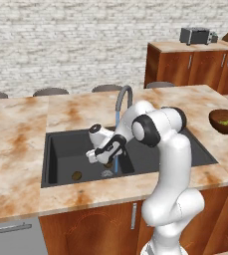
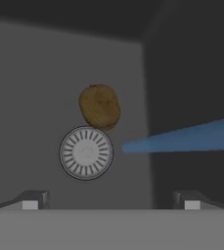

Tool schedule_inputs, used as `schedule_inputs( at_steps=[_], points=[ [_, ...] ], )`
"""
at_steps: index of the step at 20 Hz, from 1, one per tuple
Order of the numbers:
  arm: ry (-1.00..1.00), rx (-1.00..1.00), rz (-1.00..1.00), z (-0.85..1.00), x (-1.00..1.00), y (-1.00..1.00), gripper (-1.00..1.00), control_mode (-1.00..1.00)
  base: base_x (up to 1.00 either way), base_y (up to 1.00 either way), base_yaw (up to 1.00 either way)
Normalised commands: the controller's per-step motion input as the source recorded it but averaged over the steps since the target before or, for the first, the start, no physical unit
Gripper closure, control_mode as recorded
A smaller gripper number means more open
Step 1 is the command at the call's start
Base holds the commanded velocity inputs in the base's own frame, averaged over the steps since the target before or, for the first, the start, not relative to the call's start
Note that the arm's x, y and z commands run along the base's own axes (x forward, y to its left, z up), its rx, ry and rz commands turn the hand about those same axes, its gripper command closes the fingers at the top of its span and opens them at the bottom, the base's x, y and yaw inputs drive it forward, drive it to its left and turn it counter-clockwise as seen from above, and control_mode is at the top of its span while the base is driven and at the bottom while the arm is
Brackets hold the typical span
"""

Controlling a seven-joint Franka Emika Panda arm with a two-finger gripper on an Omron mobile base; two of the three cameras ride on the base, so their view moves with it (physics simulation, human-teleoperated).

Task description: Pick the kiwis from the sink and place them in one bowl. Place the broccoli in the other bowl. Then turn off the sink faucet.

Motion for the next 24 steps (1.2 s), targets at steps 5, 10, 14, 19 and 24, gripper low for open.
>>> schedule_inputs(
  at_steps=[5, 10, 14, 19, 24],
  points=[
    [0.0, 0.0, -0.01, -0.24, 0.27, 0.0, -1.0, -1.0, 0.0, 0.0, 0.0],
    [0.0, 0.0, -0.01, -0.19, 0.26, 0.0, -1.0, -1.0, 0.0, 0.0, 0.0],
    [0.0, 0.0, 0.0, -0.17, 0.2, 0.0, -1.0, -1.0, 0.0, 0.0, 0.0],
    [0.0, 0.0, 0.0, -0.19, 0.17, 0.0, -1.0, -1.0, 0.0, 0.0, 0.0],
    [0.0, 0.0, 0.0, -0.19, 0.11, 0.0, -1.0, -1.0, 0.0, 0.0, 0.0]
  ],
)
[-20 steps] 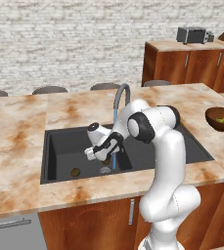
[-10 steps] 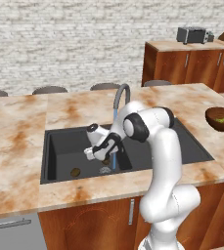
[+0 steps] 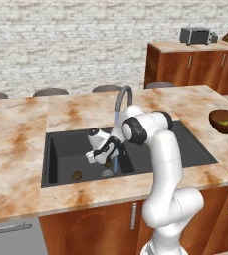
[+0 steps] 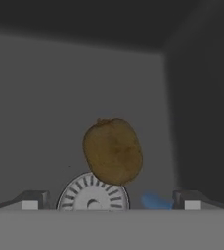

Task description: Pick the kiwis from the sink and place them in one bowl. Place the broccoli in the other bowl. Then turn off the sink faucet.

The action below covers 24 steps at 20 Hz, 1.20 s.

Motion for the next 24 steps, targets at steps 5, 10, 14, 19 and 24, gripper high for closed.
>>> schedule_inputs(
  at_steps=[5, 10, 14, 19, 24],
  points=[
    [0.0, 0.0, 0.0, -0.15, 0.1, 0.0, -1.0, -1.0, 0.0, 0.0, 0.0],
    [0.0, 0.0, 0.0, -0.13, 0.08, -0.09, -1.0, -1.0, 0.0, 0.0, 0.0],
    [0.0, 0.0, 0.0, -0.11, 0.06, -0.14, -1.0, -1.0, 0.0, 0.0, 0.0],
    [0.0, 0.0, 0.0, -0.14, 0.04, -0.05, -1.0, -1.0, 0.0, 0.0, 0.0],
    [0.0, 0.0, 0.0, -0.22, 0.07, 0.0, -1.0, -1.0, 0.0, 0.0, 0.0]
  ],
)
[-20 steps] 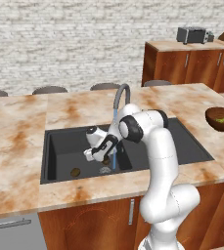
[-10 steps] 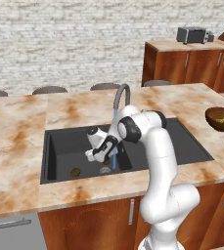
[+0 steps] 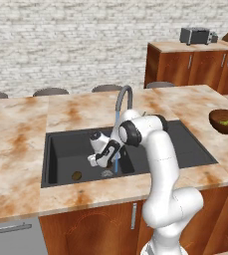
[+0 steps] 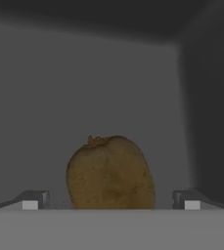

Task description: Pick the kiwis from the sink and place them in one bowl. Place the broccoli in the other bowl. Then turn off the sink faucet.

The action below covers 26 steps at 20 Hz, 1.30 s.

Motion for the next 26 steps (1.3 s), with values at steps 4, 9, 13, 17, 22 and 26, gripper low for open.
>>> schedule_inputs(
  at_steps=[4, 9, 13, 17, 22, 26],
  points=[
    [0.0, 0.0, 0.0, -0.25, 0.14, -0.03, -1.0, -1.0, 0.0, 0.0, 0.0],
    [0.0, 0.0, 0.0, -0.19, 0.08, -0.1, 1.0, -1.0, 0.0, 0.0, 0.0],
    [0.0, 0.0, 0.0, -0.08, 0.0, -0.01, 1.0, -1.0, 0.0, 0.0, 0.0],
    [-0.01, 0.0, 0.0, 0.0, -0.01, 0.0, 1.0, -1.0, 0.0, 0.0, 0.0],
    [-0.21, 0.0, 0.0, 0.0, -0.29, -0.01, 1.0, -1.0, 0.0, 0.0, 0.0],
    [-0.23, 0.0, 0.0, 0.05, -0.23, 0.04, 1.0, -1.0, 0.0, 0.0, 0.0]
  ],
)
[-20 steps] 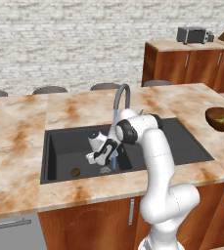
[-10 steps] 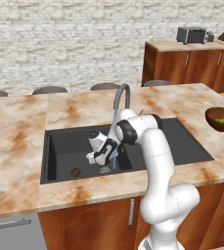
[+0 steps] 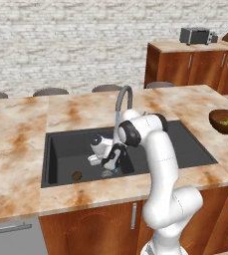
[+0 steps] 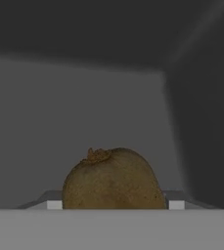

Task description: Pick the kiwis from the sink and place them in one bowl. Place the broccoli in the other bowl. Then turn off the sink faucet.

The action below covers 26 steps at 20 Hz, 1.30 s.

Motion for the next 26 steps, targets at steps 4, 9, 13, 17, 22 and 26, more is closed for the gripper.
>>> schedule_inputs(
  at_steps=[4, 9, 13, 17, 22, 26],
  points=[
    [-0.19, 0.0, 0.0, 0.0, -0.16, 0.14, 1.0, -1.0, 0.0, 0.0, 0.0],
    [-0.06, 0.0, 0.0, 0.15, -0.05, 0.1, 1.0, -1.0, 0.0, 0.0, 0.0],
    [0.03, 0.0, -0.07, 0.93, 0.46, 0.12, 1.0, -1.0, 0.0, 0.0, 0.0],
    [0.05, -0.01, -0.11, 0.95, 0.41, 0.42, 1.0, -1.0, 0.0, 0.0, 0.0],
    [0.0, -0.07, -0.14, 0.9, 0.25, 0.57, 1.0, -1.0, 0.0, 0.0, 0.0],
    [0.01, -0.05, -0.15, 1.0, -0.13, 0.32, 1.0, -1.0, 0.0, 0.0, 0.0]
  ],
)
